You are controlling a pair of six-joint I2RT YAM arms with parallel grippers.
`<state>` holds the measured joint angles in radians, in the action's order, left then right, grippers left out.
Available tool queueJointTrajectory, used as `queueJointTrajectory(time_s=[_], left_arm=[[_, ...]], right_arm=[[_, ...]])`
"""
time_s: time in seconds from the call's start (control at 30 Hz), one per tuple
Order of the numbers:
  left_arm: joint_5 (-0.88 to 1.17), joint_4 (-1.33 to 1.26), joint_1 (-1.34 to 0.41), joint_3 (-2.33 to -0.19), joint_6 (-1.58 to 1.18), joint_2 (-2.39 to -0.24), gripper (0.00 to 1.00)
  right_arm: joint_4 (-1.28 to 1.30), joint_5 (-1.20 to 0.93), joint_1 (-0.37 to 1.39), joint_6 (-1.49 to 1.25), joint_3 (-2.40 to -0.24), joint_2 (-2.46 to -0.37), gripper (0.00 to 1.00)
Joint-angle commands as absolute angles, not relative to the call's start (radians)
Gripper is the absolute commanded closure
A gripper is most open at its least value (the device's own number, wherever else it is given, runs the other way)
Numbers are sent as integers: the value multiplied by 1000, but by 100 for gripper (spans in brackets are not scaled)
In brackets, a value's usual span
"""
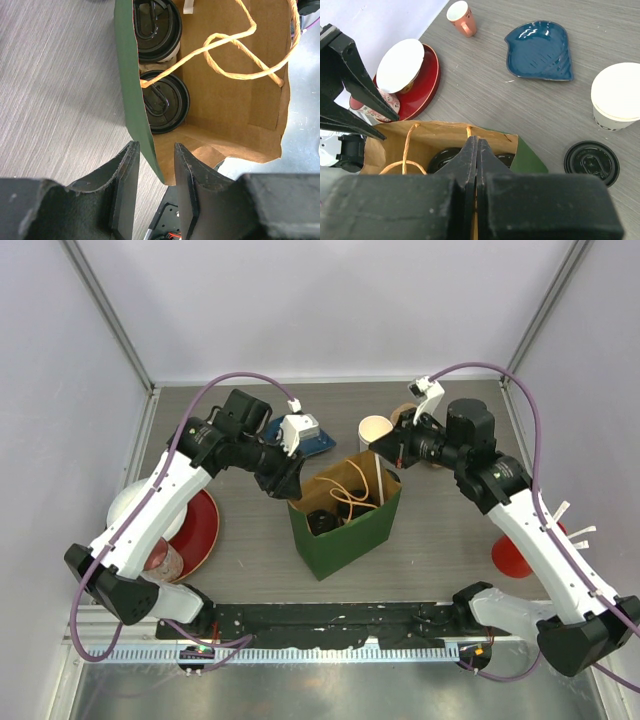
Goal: Pack the takeout coffee
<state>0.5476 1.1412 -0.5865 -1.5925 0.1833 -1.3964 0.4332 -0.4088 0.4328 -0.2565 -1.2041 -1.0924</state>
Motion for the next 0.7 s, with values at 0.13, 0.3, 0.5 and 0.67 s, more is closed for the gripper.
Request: queueJointTrajectory(time_s=[0.13,0.3,0.5,0.67], left_arm=[[568,1118,-581,-1597,186,-1387,63],[568,1123,-581,-1600,189,-1388,62],[569,1124,-581,-1601,189,-1384,62],[569,1126,-581,-1601,195,-1374,62]], right_arm=[[327,-463,437,-207,-1155,-1049,98],[382,-430,436,-186,-1199,-1043,50],[434,-226,437,-199,-1284,-1005,15],[550,388,437,-276,-1388,-971,25]])
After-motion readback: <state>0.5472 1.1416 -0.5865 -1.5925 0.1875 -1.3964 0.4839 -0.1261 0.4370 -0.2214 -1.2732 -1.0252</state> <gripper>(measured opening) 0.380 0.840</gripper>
